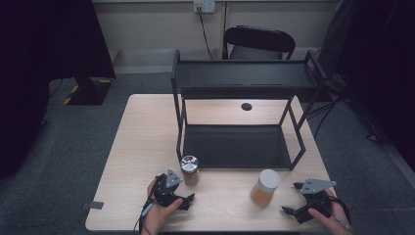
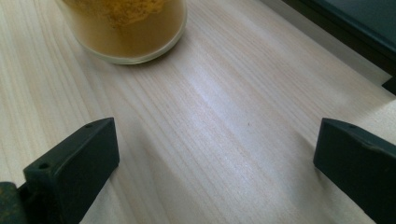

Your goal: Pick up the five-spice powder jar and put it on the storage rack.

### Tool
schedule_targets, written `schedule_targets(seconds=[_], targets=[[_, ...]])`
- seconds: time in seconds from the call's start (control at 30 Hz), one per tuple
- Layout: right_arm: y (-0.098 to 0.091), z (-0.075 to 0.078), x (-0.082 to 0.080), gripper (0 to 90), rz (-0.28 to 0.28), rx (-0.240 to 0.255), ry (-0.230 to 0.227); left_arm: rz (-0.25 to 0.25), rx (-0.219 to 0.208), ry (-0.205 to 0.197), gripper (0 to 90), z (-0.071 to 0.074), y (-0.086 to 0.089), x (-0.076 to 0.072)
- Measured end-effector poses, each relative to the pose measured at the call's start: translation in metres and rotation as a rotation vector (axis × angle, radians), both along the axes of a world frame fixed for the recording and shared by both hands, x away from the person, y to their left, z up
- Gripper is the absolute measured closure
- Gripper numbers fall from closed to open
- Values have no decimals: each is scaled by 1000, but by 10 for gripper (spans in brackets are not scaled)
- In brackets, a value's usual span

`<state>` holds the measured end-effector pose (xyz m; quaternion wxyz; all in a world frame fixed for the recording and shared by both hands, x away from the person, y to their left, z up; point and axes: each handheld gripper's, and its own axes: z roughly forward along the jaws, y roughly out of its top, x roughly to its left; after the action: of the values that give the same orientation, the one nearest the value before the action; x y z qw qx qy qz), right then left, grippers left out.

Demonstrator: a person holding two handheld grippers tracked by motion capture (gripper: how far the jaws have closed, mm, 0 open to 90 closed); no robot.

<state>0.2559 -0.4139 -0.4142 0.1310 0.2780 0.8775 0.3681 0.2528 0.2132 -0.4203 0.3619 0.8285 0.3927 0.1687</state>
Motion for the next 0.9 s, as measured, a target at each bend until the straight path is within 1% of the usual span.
schedule_targets(seconds=[0.1, 0.13, 0.17, 0.23, 0.33, 0.37, 0.4, 0.5, 0.53, 0.63, 0.67, 0.77, 0.83, 0.9], targets=[[0, 0, 0, 0, 0, 0, 0, -1, -6, -7, 18, 2, 1, 0], [0, 0, 0, 0, 0, 0, 0, 0, -16, -11, 17, 3, 2, 0], [0, 0, 0, 0, 0, 0, 0, 0, -16, -11, 17, 3, 2, 0], [0, 0, 0, 0, 0, 1, 0, 3, -36, -17, 17, 5, 3, 1], [0, 0, 0, 0, 0, 1, 0, -5, -44, -19, 17, 7, 3, 3], [0, 0, 0, 0, 0, 1, 0, -5, -44, -19, 16, 7, 3, 3], [0, 0, 0, 0, 0, 0, 0, -3, -58, -20, 17, 7, 3, 5], [0, 0, 0, 0, 0, 1, 0, 1, -68, -24, 16, 7, 2, 6], [0, 0, 0, 0, 0, 0, 0, 7, -79, -26, 17, 7, 2, 7], [0, 0, 0, 0, 0, 0, 0, 8, -89, -27, 16, 7, 2, 9], [0, 0, 0, 0, 0, 0, 0, 13, -95, -26, 16, 6, 1, 10], [0, 0, 0, 0, 0, 1, 0, 22, -95, -32, 25, 5, -1, 12], [0, 0, 0, 0, 0, 0, 0, 47, -115, -43, 34, 3, -1, 13], [0, 0, 0, 0, 0, 0, 0, 51, -122, -47, 56, 2, -1, 13]])
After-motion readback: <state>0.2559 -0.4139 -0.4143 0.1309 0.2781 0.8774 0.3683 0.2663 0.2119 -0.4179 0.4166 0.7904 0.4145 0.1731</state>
